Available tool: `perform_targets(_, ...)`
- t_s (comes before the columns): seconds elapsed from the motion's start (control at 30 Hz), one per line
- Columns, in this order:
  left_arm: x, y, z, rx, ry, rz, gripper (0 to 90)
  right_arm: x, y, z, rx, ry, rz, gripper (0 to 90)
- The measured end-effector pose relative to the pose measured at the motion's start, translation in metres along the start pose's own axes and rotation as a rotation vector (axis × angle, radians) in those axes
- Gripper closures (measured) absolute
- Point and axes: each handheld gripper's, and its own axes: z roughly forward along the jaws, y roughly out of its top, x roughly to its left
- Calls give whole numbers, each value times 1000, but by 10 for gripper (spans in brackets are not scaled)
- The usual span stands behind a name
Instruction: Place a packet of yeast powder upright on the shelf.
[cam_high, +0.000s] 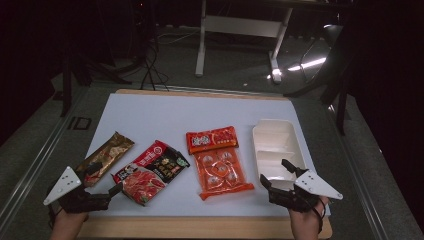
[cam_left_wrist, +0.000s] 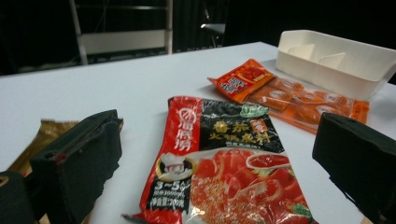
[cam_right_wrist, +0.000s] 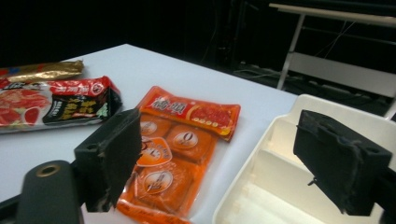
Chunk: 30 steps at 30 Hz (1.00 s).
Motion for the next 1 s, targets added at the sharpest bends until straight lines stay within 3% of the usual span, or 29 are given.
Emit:
perform_targets(0.07,-2,0,0,2,0,17,19,1,0,0,7,-18,-20,144)
perform_targets(0.17,-6,1,2,61,-18,26,19,1,-1,-3,24,-45,-53,144)
perform_targets(0.23,-7,2,1,61,-37,17,19,0,-3,-4,36,-37,-43,144)
perform_targets(0.5,-12,6,-1,82,-45,14,18,6,-4,-8,55,-13,-77,149)
perform_targets(0.57,-15,7,-2,79,-14,25,18,7,-4,-8,56,10,-78,159)
perform_targets(0.6,-15,8,-2,79,-20,16,19,8,-3,-8,53,26,-72,161)
perform_targets(0.67,-13,10,-3,70,-66,-15,18,10,-3,-9,43,46,-69,161)
perform_targets(0.77,-12,14,-3,87,-68,9,19,14,2,-11,24,45,-102,145)
perform_targets(0.83,-8,18,-5,89,-68,5,18,17,3,-10,23,45,-116,133)
perform_targets(0.9,-3,23,-6,96,-73,-2,19,20,2,-8,46,58,-120,126)
perform_targets(1.0,6,33,-10,95,-47,23,26,21,1,-5,72,70,-114,126)
